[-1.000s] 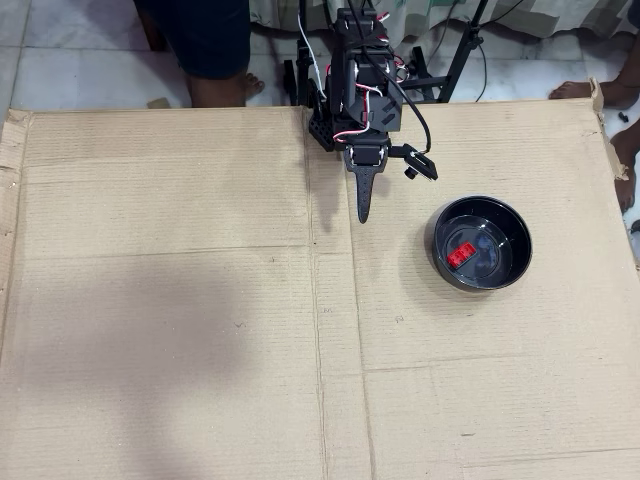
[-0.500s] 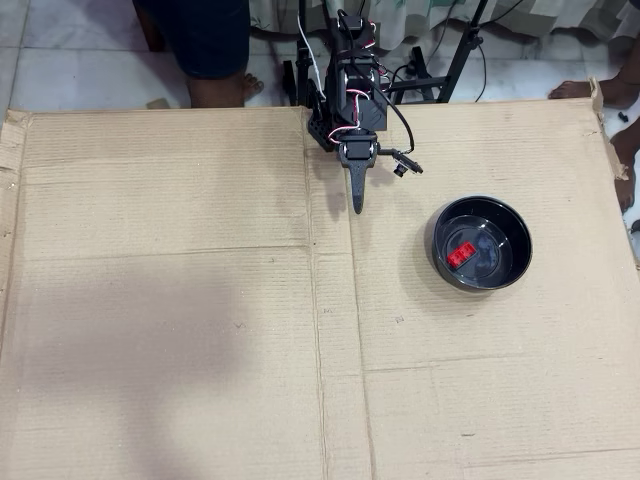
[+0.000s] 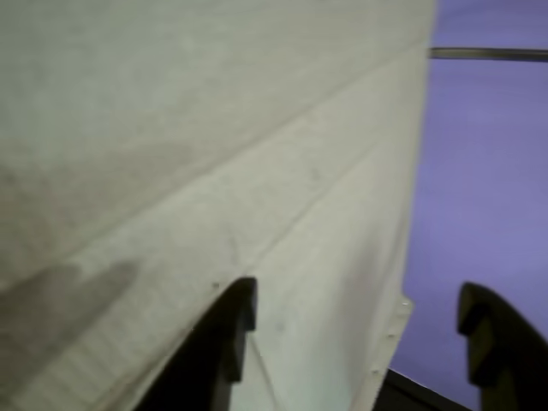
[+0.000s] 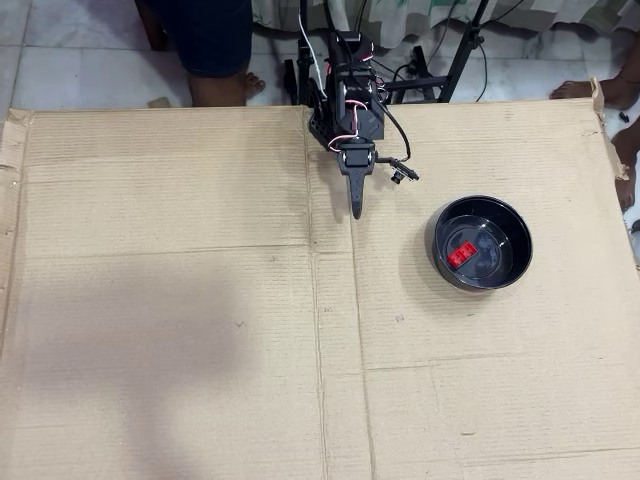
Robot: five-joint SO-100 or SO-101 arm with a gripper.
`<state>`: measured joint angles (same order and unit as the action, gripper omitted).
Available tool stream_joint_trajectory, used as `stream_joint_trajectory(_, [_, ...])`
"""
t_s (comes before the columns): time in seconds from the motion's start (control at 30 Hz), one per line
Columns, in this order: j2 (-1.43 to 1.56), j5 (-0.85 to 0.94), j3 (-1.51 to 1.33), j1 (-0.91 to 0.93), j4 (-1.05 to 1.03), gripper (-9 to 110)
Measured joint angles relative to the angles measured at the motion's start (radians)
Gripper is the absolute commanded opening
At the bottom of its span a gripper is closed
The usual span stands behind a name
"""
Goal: Grasp a lego block and put it in the bin.
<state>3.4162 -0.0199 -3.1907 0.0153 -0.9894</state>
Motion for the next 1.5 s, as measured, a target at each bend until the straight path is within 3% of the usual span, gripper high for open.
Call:
stream_joint_trajectory(0.63, [0.0, 0.005, -0.035, 0.003, 0.037, 26])
stream_joint_trajectory(1.0, [0.0, 0.005, -0.035, 0.003, 0.037, 0])
stream_joint_trajectory(1.5, [0.0, 0.005, -0.035, 0.003, 0.037, 0])
